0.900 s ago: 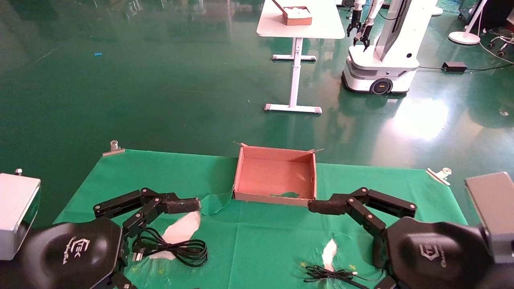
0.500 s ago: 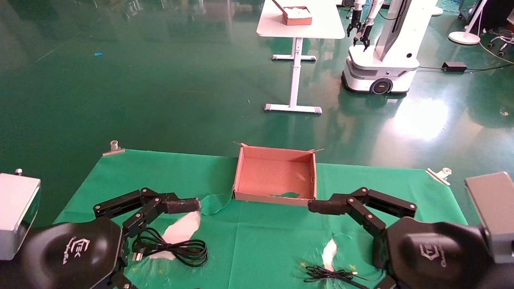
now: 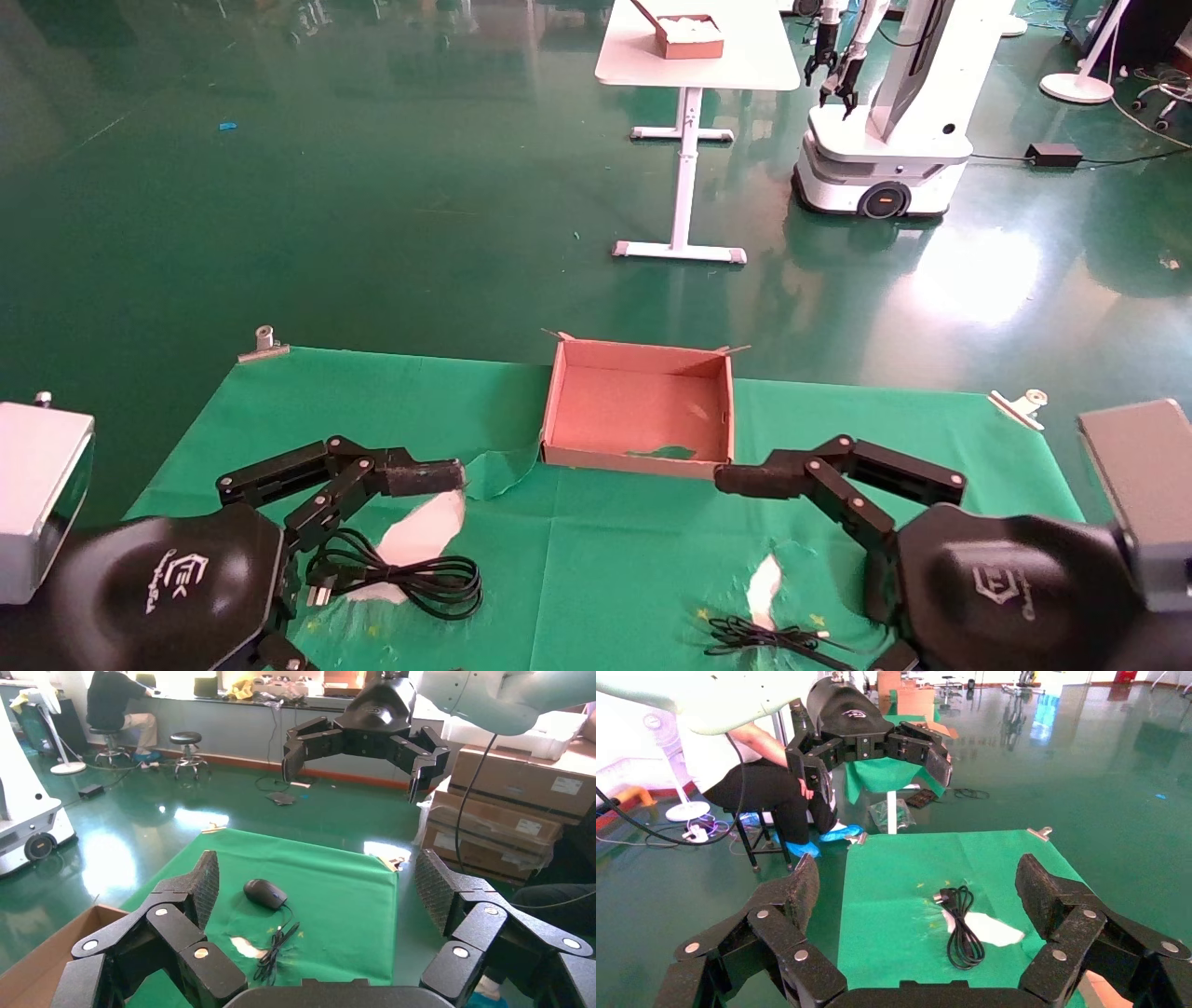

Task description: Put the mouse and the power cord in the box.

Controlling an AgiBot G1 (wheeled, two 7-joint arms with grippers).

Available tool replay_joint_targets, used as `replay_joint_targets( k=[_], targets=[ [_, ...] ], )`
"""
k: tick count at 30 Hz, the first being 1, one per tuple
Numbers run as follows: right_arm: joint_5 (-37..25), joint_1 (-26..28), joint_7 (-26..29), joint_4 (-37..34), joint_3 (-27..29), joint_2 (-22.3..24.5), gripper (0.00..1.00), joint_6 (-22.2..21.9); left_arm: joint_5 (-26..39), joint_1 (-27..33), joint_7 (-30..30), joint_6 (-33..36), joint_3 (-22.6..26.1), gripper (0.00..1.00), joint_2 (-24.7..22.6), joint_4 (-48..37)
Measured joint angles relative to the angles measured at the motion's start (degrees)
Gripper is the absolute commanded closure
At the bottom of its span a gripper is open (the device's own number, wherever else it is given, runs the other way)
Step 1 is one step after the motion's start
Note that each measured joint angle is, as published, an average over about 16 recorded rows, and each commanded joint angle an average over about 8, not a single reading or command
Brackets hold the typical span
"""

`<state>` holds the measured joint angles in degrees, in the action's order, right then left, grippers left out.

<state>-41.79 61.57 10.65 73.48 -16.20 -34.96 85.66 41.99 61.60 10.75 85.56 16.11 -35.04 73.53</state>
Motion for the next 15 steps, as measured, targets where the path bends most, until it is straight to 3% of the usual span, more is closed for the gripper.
replay_joint_targets(
  k=[8, 15],
  targets=[
    [-4.5, -0.9, -1.3, 0.3, -1.2, 0.8, 0.00, -1.1, 7.3, 1.4, 0.9, -0.6, 2.5, 0.00, 0.8, 1.1],
    [-16.1, 0.0, -2.4, 1.9, -4.5, 1.3, 0.00, -3.8, 27.2, 7.7, 4.4, -2.0, 9.6, 0.00, -0.8, 2.7]
  ],
)
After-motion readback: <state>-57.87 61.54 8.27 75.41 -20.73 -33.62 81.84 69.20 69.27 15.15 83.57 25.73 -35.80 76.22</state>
